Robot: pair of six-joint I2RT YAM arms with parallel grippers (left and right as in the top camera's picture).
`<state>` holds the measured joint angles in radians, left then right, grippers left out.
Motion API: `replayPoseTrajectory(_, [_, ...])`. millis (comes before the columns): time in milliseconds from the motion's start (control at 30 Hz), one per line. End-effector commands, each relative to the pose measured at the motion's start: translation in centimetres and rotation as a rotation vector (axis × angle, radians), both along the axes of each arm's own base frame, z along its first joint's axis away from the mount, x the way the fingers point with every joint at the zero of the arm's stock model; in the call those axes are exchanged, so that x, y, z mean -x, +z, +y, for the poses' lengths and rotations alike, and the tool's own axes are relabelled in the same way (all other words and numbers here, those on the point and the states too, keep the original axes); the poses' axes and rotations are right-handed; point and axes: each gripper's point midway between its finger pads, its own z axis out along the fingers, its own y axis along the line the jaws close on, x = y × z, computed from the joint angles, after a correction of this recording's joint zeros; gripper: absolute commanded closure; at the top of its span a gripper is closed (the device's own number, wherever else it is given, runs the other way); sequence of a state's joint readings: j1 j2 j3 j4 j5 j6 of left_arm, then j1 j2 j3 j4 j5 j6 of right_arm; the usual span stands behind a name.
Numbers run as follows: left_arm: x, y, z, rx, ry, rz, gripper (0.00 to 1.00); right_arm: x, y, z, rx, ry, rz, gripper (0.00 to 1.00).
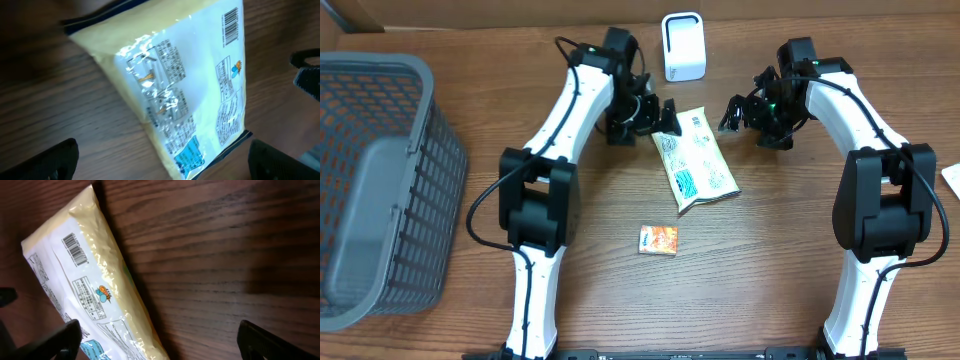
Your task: Scan the item barcode
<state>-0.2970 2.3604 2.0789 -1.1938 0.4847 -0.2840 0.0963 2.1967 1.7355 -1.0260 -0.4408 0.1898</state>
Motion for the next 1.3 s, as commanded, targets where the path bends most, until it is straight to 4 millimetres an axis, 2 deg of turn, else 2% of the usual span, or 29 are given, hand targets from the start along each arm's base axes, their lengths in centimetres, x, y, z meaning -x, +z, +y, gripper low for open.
replayPoseTrajectory(0, [0.0,-2.0,-1.4,0.082,-0.022,0.050,0.00,0.7,-1.5,0.7,-0.009,-0.053,0.056,0.00])
replayPoseTrajectory(167, [0.8,-4.3,-2.6,0.190,-0.067,0.117,0.00,1.1,-2.8,1.1,-0.017,-0.136,0.115,0.10])
replayPoseTrajectory(333, [1.4,-5.9,-3.1,0.231,-0.068,0.173,0.00,1.8,-3.6,1.9,-0.032,-0.142,0.143,0.10])
replayPoseTrajectory(567, [1.6,-6.2,-3.3,0.229,-0.073,0.176,0.04,2.8,-2.7,5.8,-0.131,-0.092,0.171,0.10])
replayPoseTrajectory(767, [1.6,-6.3,-3.3,0.221,-0.075,0.173,0.14,3.2,-2.5,8.2,-0.142,-0.079,0.171,0.08])
replayPoseTrajectory(900, [1.4,-6.5,-3.1,0.199,-0.074,0.165,0.21,2.8,-2.0,8.0,-0.164,-0.087,0.171,0.06])
replayPoseTrajectory(1067, [1.1,-6.6,-3.1,0.200,-0.070,0.155,0.27,2.3,0.2,7.5,-0.234,-0.074,0.167,0.06])
replayPoseTrajectory(1167, [1.1,-6.6,-3.1,0.200,-0.068,0.153,0.27,1.8,1.0,6.3,-0.217,-0.080,0.139,0.05])
replayPoseTrajectory(1267, [1.2,-6.6,-3.1,0.197,-0.067,0.161,0.22,0.9,0.6,4.1,-0.148,-0.126,0.115,0.04])
